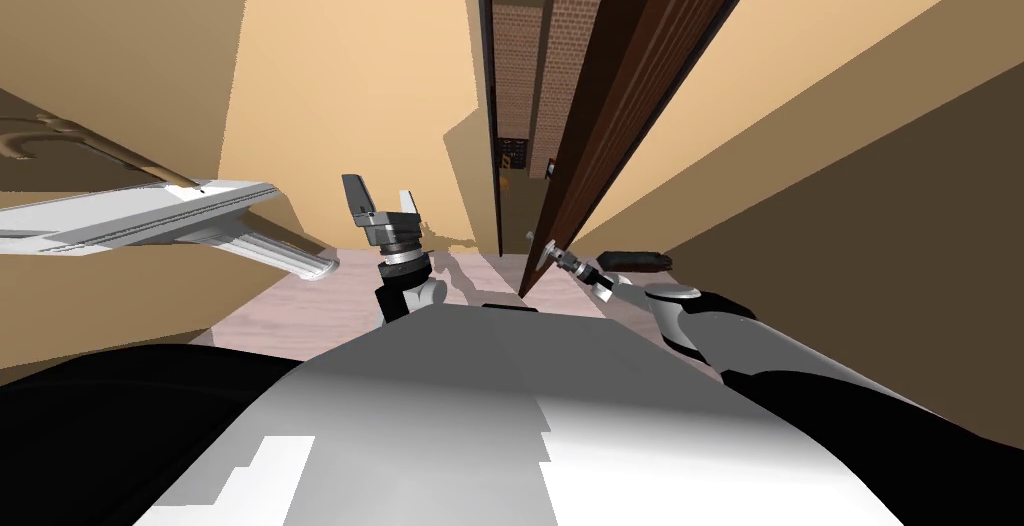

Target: Pull the door open

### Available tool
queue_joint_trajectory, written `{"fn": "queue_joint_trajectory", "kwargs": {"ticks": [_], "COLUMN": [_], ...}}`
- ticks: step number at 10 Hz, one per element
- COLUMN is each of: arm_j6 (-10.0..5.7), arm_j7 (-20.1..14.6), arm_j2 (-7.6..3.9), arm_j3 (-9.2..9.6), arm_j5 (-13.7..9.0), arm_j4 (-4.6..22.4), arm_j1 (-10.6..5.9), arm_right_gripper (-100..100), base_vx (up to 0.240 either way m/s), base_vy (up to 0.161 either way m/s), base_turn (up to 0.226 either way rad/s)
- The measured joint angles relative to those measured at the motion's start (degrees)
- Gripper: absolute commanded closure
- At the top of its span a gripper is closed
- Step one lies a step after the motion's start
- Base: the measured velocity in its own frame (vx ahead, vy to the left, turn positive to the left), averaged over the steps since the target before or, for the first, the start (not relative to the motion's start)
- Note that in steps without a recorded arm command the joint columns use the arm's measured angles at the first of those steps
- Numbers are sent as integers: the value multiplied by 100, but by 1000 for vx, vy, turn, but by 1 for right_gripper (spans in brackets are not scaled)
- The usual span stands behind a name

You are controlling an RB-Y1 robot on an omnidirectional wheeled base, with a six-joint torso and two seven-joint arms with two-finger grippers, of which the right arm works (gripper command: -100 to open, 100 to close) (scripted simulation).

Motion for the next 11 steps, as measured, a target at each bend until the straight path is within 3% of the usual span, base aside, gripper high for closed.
{"fn": "queue_joint_trajectory", "kwargs": {"ticks": [3, 7, 8, 11], "arm_j6": [-148, -73, -92, 31], "arm_j7": [-59, -99, -143, -125], "arm_j2": [-14, 106, 198, 207], "arm_j3": [151, 124, 112, 89], "arm_j5": [4, 77, 105, 168], "arm_j4": [61, 97, 233, 115], "arm_j1": [-33, -120, -147, -204], "arm_right_gripper": [100, 100, 100, 100], "base_vx": [-78, -124, -149, -81], "base_vy": [-132, -218, -216, -188], "base_turn": [70, 123, 123, 104]}}
